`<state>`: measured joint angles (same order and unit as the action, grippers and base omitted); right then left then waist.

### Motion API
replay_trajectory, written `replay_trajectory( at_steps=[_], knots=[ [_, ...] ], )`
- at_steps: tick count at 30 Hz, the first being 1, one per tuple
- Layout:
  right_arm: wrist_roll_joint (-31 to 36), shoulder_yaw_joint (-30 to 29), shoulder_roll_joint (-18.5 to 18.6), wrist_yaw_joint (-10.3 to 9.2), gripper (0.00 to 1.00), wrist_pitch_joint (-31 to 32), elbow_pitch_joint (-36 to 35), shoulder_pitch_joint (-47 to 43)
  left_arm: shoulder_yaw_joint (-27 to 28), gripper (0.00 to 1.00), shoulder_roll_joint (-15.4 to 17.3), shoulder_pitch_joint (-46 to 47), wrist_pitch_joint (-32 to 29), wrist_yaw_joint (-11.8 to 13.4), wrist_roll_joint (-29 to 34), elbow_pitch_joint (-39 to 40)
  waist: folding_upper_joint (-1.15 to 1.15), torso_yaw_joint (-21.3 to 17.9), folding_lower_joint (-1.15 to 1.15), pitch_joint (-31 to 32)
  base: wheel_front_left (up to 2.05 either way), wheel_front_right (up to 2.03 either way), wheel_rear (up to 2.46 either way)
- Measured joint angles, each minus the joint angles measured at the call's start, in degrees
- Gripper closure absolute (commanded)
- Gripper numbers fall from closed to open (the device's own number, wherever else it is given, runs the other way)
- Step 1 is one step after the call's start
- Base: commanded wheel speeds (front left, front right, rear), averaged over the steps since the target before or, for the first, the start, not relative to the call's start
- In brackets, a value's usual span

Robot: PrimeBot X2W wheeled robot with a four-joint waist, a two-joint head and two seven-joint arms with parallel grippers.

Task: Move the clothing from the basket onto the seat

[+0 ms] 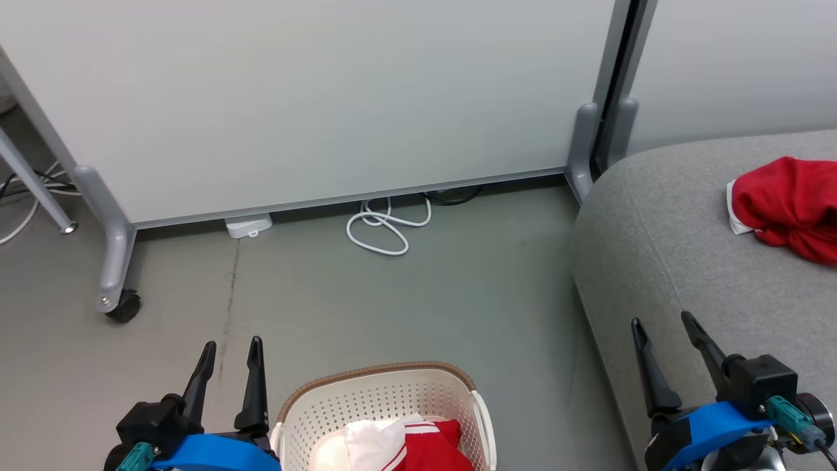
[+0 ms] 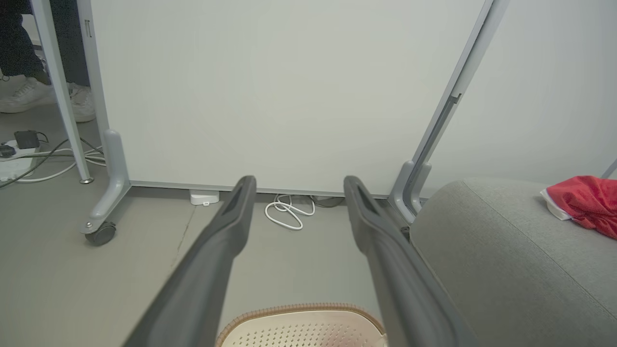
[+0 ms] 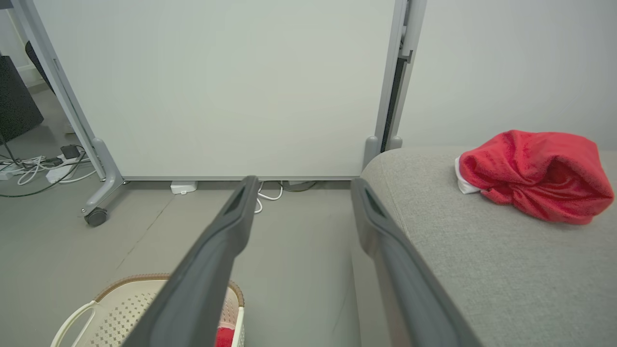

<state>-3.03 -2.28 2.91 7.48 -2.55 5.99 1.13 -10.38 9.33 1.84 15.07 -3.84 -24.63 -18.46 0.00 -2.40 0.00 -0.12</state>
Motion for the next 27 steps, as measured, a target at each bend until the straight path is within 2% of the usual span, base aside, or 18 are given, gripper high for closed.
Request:
replay_trajectory(
  at_steps=[12,27],
  knots=[
    [-1.5,1.2,0.0,0.0,0.0,0.0,0.3,-2.5,1.9,0.0,0.7,-1.3,0.0,0.3,1.0,0.0,0.0,5.9,0.0,1.5,0.0,0.0,0.0],
    [-2.2,2.4,0.0,0.0,0.0,0.0,1.6,-2.5,2.3,0.0,0.8,-1.7,0.0,0.8,1.0,0.0,0.0,5.8,0.0,1.5,0.0,0.0,0.0]
  ],
)
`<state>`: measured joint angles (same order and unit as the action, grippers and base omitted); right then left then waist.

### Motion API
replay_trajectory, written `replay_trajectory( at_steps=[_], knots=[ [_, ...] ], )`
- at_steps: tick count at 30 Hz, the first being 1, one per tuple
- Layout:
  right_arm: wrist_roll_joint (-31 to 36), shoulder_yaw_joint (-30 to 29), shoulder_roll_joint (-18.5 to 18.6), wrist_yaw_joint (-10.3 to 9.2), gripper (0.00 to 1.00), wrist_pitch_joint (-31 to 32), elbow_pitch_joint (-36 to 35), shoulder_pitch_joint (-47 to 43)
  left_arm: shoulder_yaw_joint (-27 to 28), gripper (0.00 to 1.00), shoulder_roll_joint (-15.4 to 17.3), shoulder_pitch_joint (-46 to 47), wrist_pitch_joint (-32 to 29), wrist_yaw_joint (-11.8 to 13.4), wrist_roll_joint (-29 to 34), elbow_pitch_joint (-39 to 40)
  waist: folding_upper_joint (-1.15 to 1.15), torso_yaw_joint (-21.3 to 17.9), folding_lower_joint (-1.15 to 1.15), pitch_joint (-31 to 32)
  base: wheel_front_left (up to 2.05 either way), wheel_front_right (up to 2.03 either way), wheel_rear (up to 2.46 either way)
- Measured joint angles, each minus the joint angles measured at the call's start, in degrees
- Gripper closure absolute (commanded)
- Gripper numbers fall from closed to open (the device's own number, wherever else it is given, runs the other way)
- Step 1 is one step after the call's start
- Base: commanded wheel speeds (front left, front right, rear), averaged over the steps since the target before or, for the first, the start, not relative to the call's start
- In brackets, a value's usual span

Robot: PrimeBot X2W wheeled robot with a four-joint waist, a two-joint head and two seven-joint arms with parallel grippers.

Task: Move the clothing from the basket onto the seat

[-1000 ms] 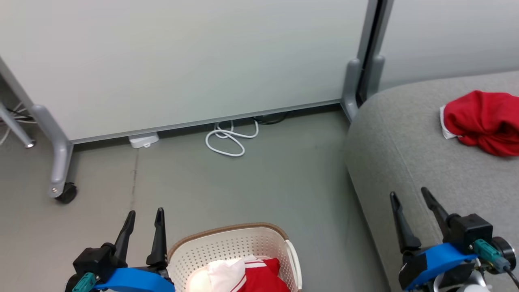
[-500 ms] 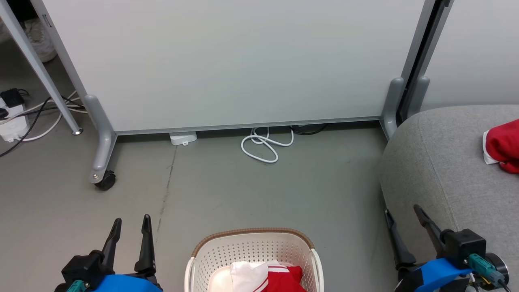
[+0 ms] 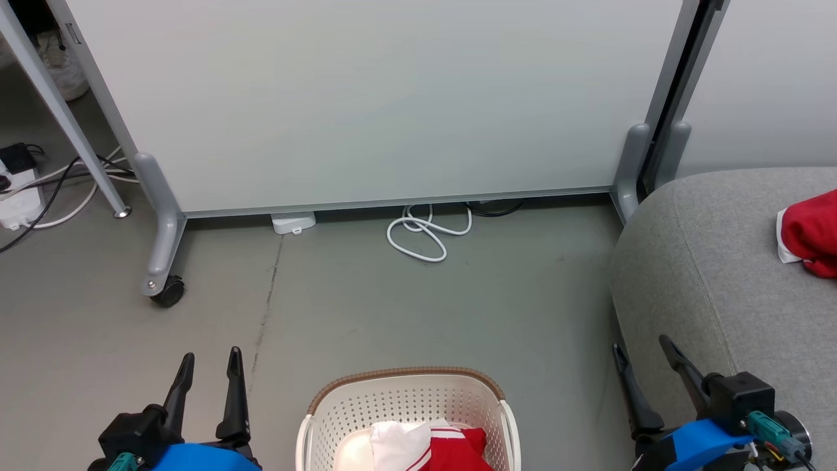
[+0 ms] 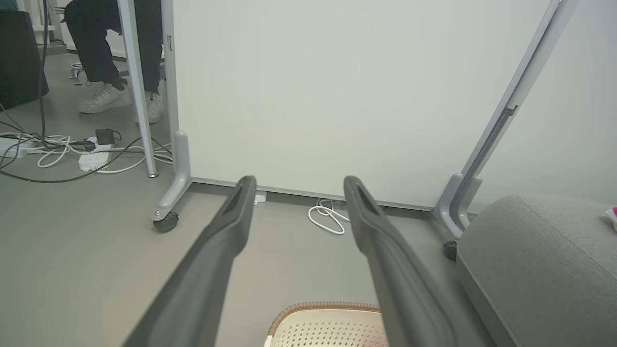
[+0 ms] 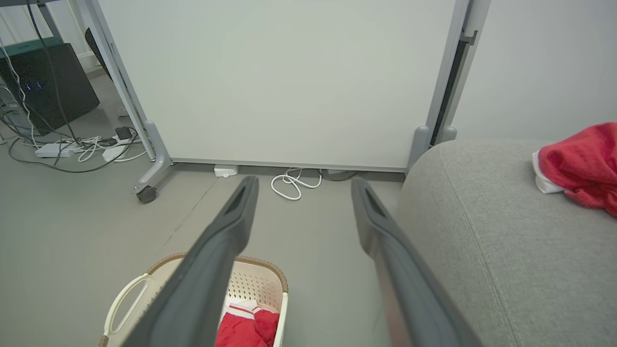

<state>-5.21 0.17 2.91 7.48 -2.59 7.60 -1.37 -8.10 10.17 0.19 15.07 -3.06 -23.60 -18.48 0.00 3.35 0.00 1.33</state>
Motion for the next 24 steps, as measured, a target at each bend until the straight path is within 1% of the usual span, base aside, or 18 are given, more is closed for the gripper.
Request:
replay_trajectory(
  at_steps=[16,24],
  knots=[
    [-0.6,1.4,0.0,0.0,0.0,0.0,0.2,0.3,0.0,0.0,-0.2,-0.4,0.0,0.0,-0.1,0.2,0.0,-0.8,0.01,-0.9,0.0,0.0,0.0],
    [-0.4,3.5,0.0,0.0,0.0,-0.3,-0.4,2.4,-0.9,0.0,-0.2,0.6,0.0,-0.4,-0.1,-1.4,0.0,-2.9,0.01,-4.4,0.0,0.0,0.0]
  ],
)
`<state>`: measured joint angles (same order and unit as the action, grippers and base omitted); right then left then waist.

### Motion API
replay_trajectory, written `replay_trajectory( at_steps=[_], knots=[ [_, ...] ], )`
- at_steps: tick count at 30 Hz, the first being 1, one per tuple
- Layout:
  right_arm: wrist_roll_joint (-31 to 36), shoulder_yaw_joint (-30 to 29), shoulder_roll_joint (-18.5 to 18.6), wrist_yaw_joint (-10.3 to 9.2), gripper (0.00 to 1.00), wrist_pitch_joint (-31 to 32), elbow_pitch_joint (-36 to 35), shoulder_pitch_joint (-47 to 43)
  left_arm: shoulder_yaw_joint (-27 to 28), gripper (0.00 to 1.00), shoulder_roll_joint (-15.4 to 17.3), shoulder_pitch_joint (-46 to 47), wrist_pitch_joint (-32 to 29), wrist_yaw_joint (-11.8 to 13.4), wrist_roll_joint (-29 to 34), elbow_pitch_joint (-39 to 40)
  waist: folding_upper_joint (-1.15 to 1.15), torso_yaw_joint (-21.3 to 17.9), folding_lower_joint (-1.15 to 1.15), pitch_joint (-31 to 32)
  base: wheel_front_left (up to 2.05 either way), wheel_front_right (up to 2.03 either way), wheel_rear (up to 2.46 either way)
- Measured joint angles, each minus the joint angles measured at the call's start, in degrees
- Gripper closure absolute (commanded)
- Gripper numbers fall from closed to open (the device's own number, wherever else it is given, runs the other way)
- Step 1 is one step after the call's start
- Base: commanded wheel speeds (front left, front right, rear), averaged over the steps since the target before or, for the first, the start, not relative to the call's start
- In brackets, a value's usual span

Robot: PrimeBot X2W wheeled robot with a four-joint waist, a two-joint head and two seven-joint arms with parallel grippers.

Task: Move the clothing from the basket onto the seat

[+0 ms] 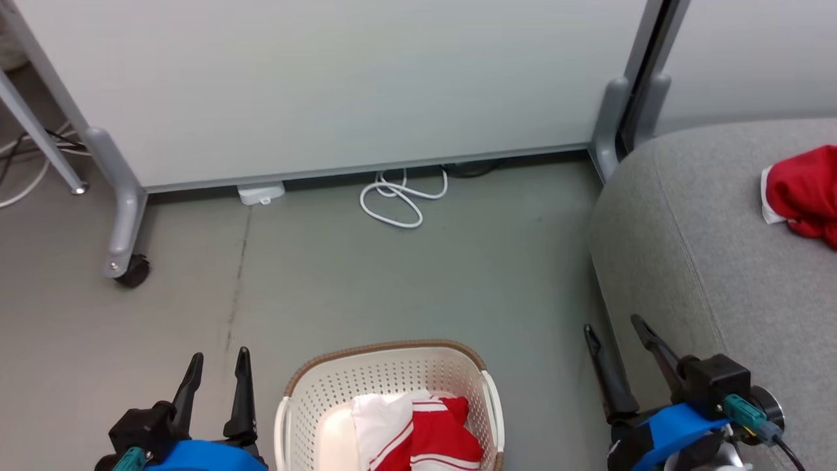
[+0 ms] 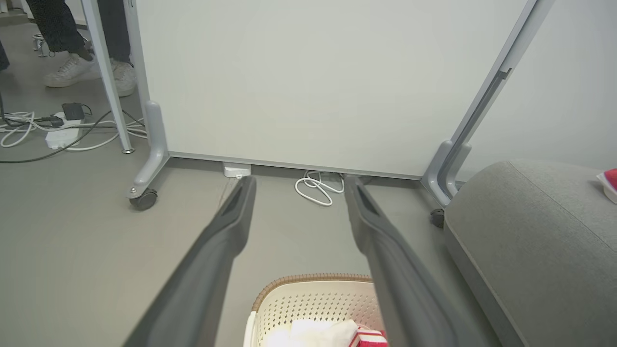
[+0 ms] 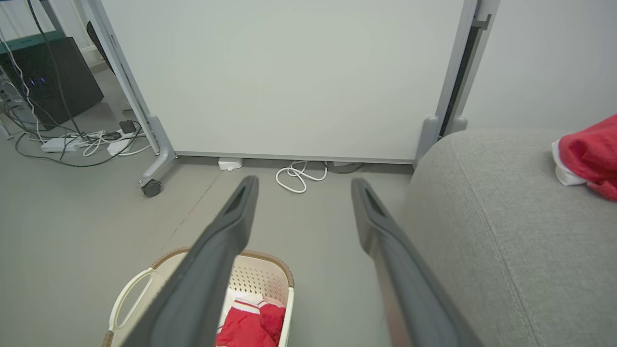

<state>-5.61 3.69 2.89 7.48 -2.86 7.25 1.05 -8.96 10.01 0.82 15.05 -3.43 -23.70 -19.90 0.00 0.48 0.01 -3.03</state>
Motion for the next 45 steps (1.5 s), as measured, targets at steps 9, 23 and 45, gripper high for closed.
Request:
replay_trajectory(
  at_steps=[9,23,45],
  knots=[
    [0.6,3.2,0.0,0.0,0.0,-0.8,-0.1,3.9,-2.0,0.0,-0.7,6.1,-0.6,-1.5,-0.5,-7.9,0.0,-4.5,0.0,-6.7,0.0,0.0,0.0],
    [-1.0,8.5,0.0,0.0,0.0,-5.9,1.2,10.9,-5.1,0.0,-0.6,19.7,-2.9,-3.4,-2.1,-23.5,0.0,-13.2,0.0,-22.0,0.0,0.0,0.0],
    [-8.7,15.2,0.0,0.0,0.0,-11.7,5.6,18.0,-6.3,0.0,4.4,32.3,-11.9,-3.7,-7.2,-35.5,0.0,-24.5,0.0,-42.2,0.0,0.0,0.0]
  ],
)
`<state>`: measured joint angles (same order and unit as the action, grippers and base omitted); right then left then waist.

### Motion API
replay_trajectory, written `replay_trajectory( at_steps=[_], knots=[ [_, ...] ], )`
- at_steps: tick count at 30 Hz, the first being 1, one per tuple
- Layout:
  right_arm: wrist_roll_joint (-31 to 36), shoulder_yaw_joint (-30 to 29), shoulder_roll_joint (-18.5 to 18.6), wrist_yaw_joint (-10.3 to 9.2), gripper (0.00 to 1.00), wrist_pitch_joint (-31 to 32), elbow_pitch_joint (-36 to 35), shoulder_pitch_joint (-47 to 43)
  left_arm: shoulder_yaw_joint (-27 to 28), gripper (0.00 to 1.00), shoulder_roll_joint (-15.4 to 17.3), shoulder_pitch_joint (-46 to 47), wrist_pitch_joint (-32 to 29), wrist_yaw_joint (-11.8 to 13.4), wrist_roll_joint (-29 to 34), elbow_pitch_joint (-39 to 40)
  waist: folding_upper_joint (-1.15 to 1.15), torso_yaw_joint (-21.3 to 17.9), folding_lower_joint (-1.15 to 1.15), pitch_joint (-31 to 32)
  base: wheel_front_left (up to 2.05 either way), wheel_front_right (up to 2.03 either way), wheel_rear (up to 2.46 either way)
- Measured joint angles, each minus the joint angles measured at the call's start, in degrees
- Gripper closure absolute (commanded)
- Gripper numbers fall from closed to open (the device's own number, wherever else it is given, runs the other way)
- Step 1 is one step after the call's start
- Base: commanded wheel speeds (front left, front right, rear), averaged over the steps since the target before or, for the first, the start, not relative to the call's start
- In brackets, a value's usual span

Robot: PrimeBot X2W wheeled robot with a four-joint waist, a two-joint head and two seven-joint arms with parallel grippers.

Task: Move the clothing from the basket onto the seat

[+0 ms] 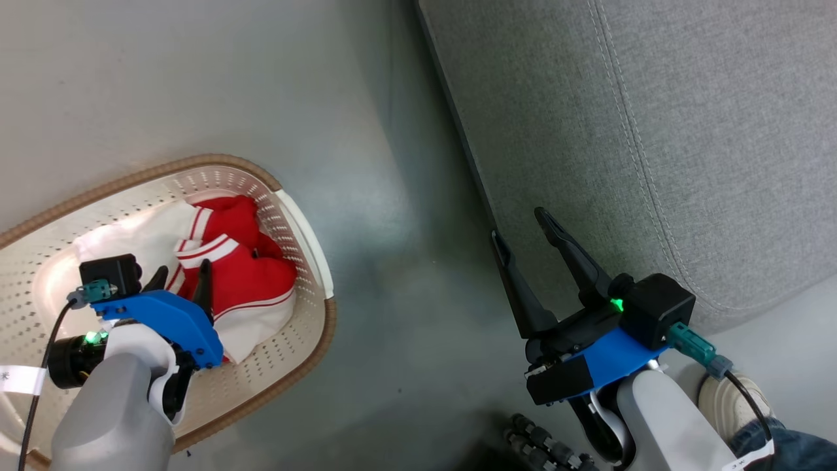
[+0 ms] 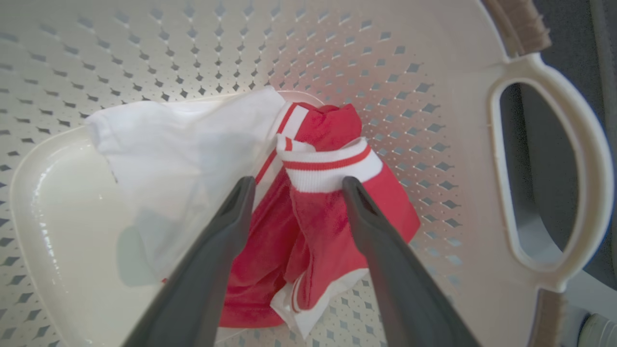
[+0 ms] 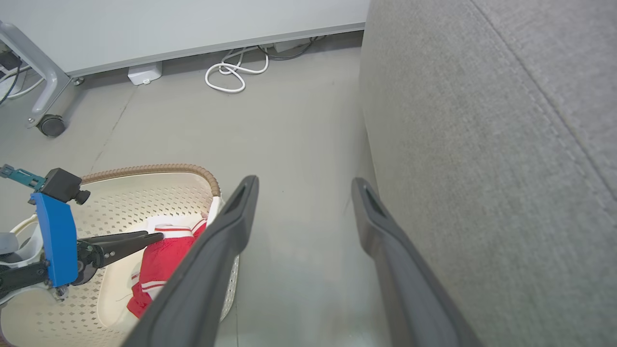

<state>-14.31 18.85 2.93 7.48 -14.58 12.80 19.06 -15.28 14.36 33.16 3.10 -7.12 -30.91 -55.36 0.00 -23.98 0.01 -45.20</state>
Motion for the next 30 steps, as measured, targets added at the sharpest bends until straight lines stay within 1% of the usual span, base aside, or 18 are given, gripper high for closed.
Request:
replay_trajectory(
  at_steps=[6,9,12,13,14,15,22,30],
  knots=[
    [-1.5,1.4,0.0,0.01,0.0,-0.4,0.7,0.6,0.7,0.0,0.4,0.6,-3.1,-0.1,-2.6,-0.7,0.0,-2.0,0.0,-2.4,0.0,0.0,0.0],
    [-2.0,1.6,0.0,0.0,0.0,-0.4,0.3,0.7,1.1,0.0,0.0,0.7,-5.6,-0.1,-4.6,-0.8,0.0,-2.5,0.0,-3.0,0.0,0.0,0.0],
    [-2.0,1.4,0.0,0.01,0.0,-0.4,-0.1,0.7,0.3,0.0,-0.4,0.7,-7.8,-0.1,-6.1,0.1,0.0,-2.6,-0.01,-3.2,0.0,0.0,0.0],
    [-2.0,1.3,0.0,0.0,0.0,-0.4,-0.2,0.7,-0.3,0.15,-0.2,0.7,-8.6,-0.1,-6.2,0.4,0.0,-2.6,-0.01,-3.2,0.0,0.0,0.0],
    [-2.0,1.2,0.0,0.01,0.0,-0.4,-0.2,0.7,-0.8,0.63,0.0,0.7,-9.2,-0.1,-6.3,0.6,0.0,-2.6,0.0,-3.2,0.0,0.0,0.0],
    [-2.0,1.1,0.0,0.0,0.0,-0.4,-0.3,0.7,-1.4,1.0,0.2,0.7,-9.3,-0.1,-6.3,1.0,0.0,-2.5,0.0,-3.3,0.0,0.0,0.0],
    [-1.9,1.0,0.0,0.01,0.0,-0.4,-0.1,0.7,-3.1,1.0,1.2,0.4,-9.0,-0.1,-7.0,3.3,0.0,-2.5,0.0,-3.1,0.0,0.0,0.0],
    [-0.6,0.2,0.0,0.01,0.0,-0.4,1.3,1.1,-5.3,1.0,0.6,-0.2,-7.4,-0.1,-8.5,4.7,0.0,-1.0,-0.01,-0.5,0.0,0.0,0.0]
  ],
)
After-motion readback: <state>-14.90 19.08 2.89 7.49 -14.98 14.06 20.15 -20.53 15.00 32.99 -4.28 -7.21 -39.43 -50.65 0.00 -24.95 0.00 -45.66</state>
